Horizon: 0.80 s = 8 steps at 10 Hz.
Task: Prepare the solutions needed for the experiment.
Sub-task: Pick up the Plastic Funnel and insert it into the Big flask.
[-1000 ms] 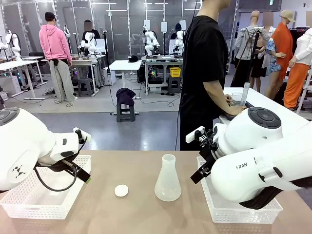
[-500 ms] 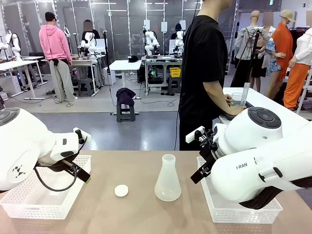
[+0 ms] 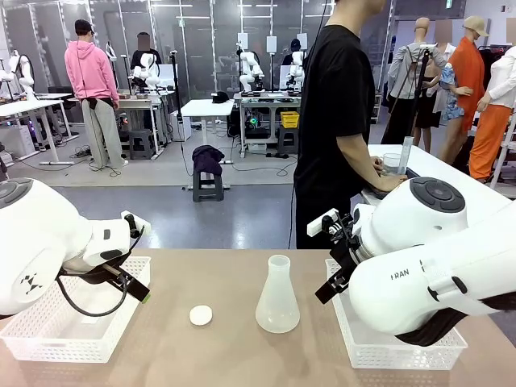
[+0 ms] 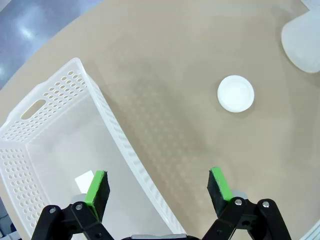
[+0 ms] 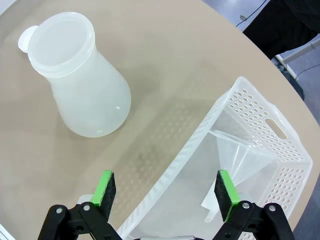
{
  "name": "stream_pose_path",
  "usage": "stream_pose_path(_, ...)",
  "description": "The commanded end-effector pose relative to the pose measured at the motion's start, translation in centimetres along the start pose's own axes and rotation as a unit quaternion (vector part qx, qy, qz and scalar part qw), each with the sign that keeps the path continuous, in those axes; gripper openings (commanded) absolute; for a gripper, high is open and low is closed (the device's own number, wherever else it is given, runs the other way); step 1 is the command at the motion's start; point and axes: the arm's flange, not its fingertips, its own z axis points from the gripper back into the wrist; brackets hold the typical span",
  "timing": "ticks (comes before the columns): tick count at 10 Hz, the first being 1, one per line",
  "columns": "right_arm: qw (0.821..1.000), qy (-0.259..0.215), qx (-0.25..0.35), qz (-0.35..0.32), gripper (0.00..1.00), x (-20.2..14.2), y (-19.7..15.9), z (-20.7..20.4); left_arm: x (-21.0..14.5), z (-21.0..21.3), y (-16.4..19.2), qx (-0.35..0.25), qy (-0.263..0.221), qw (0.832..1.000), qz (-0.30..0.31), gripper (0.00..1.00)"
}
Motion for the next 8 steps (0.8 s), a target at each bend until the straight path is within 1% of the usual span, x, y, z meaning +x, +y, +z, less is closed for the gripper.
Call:
stream_pose_path(1,1.000,0.000,0.000,-0.001,1.00,0.0,0.0,0.0,0.0,0.0,0.0,0.000,0.000,1.000,0.000,1.00)
stream_pose_path(5,1.000,0.000,0.000,0.000,1.00,0.0,0.0,0.0,0.0,0.0,0.0,0.000,0.000,1.000,0.000,1.00)
stream_pose_path(6,1.000,0.001,-0.011,-0.011,1.00,-0.2,0.0,0.4,0.0,0.0,0.0,0.000,0.000,1.000,0.000,1.00)
stream_pose_path(8,1.000,-0.012,-0.006,-0.005,1.00,-0.8,-0.5,2.3,-0.3,1.7,-0.2,-0.031,-0.003,1.000,-0.007,1.00)
